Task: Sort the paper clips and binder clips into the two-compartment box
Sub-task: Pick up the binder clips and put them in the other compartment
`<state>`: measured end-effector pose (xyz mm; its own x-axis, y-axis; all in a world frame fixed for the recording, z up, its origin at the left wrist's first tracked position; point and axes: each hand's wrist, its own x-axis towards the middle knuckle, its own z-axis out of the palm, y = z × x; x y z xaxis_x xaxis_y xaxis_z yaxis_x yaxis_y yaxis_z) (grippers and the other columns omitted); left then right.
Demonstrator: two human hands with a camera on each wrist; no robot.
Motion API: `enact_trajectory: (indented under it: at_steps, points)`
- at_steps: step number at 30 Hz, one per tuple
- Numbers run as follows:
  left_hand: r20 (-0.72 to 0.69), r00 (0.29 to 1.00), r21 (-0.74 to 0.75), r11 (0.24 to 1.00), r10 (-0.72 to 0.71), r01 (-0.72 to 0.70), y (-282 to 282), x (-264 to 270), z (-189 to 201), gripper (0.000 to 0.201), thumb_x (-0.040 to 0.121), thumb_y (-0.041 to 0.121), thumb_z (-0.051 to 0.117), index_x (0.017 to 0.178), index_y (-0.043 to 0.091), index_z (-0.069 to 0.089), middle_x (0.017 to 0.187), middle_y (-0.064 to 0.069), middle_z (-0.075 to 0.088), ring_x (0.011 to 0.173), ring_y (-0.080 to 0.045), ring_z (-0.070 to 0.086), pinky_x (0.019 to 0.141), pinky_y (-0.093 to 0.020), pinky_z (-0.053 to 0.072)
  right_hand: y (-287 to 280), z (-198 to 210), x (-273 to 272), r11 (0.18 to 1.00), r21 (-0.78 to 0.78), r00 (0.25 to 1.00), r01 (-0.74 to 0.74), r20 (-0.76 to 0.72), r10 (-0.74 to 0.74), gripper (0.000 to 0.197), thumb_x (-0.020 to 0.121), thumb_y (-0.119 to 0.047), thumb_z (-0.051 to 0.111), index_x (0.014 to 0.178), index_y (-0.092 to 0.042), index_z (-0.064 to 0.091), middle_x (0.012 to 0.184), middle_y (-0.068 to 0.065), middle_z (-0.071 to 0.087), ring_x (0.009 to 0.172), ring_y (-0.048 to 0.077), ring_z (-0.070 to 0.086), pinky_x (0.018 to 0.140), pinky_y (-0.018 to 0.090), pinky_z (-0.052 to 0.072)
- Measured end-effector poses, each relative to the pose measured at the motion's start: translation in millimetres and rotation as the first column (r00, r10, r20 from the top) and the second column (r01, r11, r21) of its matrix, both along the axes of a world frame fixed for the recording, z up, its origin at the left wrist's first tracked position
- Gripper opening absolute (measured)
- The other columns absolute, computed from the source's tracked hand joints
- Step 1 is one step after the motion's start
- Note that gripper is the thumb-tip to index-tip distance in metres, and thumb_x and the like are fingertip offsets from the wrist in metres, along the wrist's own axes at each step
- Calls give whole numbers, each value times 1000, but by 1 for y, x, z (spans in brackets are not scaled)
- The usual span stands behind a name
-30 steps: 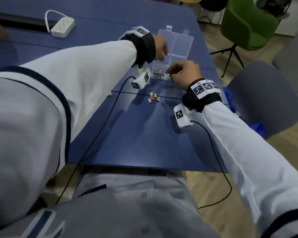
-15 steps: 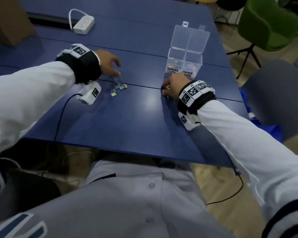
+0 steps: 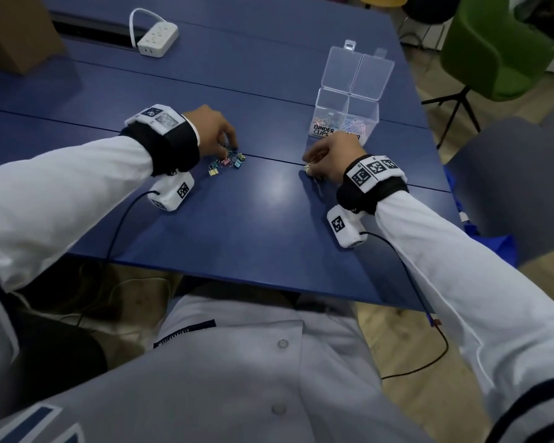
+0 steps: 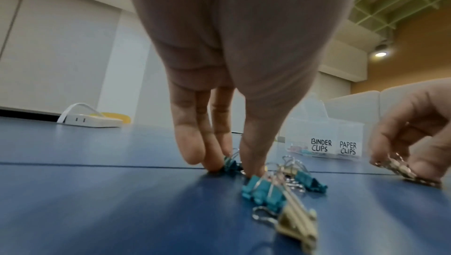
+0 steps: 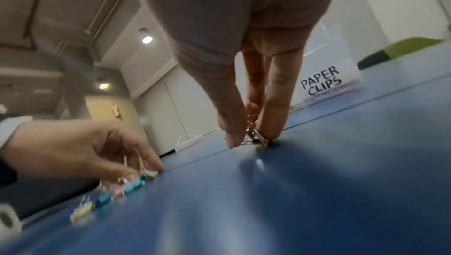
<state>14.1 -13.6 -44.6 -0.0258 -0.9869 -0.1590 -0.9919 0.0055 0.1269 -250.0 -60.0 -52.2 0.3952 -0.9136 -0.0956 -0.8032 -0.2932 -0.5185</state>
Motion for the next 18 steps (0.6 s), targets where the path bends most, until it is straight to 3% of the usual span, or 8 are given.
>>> enact_trajectory:
  at_steps: [4, 6, 11, 15, 18]
  points:
    - [8, 1000, -4, 1000, -25, 25, 1, -6, 3, 26, 77, 14, 70, 100, 27, 73, 95, 0, 70, 91, -24, 64, 80, -36, 55, -6, -8, -5, 993, 81, 966, 81, 240, -98, 27, 67, -5, 83, 90, -16, 76, 81, 6, 72, 69, 16, 67, 73, 26, 58]
    - [-5, 999, -8, 999, -34, 34, 1, -8, 3, 25, 77, 12, 69, 98, 26, 74, 93, 0, 71, 91, -24, 64, 82, -38, 55, -9, -11, -6, 986, 105, 936, 126, 316, -153, 25, 68, -5, 83, 89, -16, 76, 78, 4, 71, 67, 15, 66, 71, 25, 57]
    - [-89, 996, -48, 999, -8, 4, -2, -10, 6, 22, 78, 15, 73, 99, 20, 75, 93, -5, 73, 90, -23, 66, 84, -32, 52, -14, -8, -13, 940, 306, 783, 152, 543, -303, 23, 70, 5, 79, 87, -10, 72, 76, 7, 67, 67, 20, 65, 70, 30, 60]
    - [-149, 989, -53, 998, 10, -18, -6, -14, 6, 22, 79, 18, 75, 101, 19, 75, 95, -4, 73, 93, -21, 66, 87, -32, 52, -23, 1, -14, 948, 293, 722, 126, 628, -290, 22, 73, 8, 76, 87, -8, 70, 77, 7, 67, 60, 13, 64, 62, 26, 59]
    - [-214, 977, -52, 998, 11, -22, -10, -17, 9, 21, 78, 20, 75, 99, 21, 75, 93, -2, 74, 89, -17, 66, 89, -29, 51, -37, 16, -15, 964, 229, 694, 137, 672, -258, 22, 73, 4, 77, 87, -11, 71, 79, 7, 69, 66, 17, 66, 70, 31, 60]
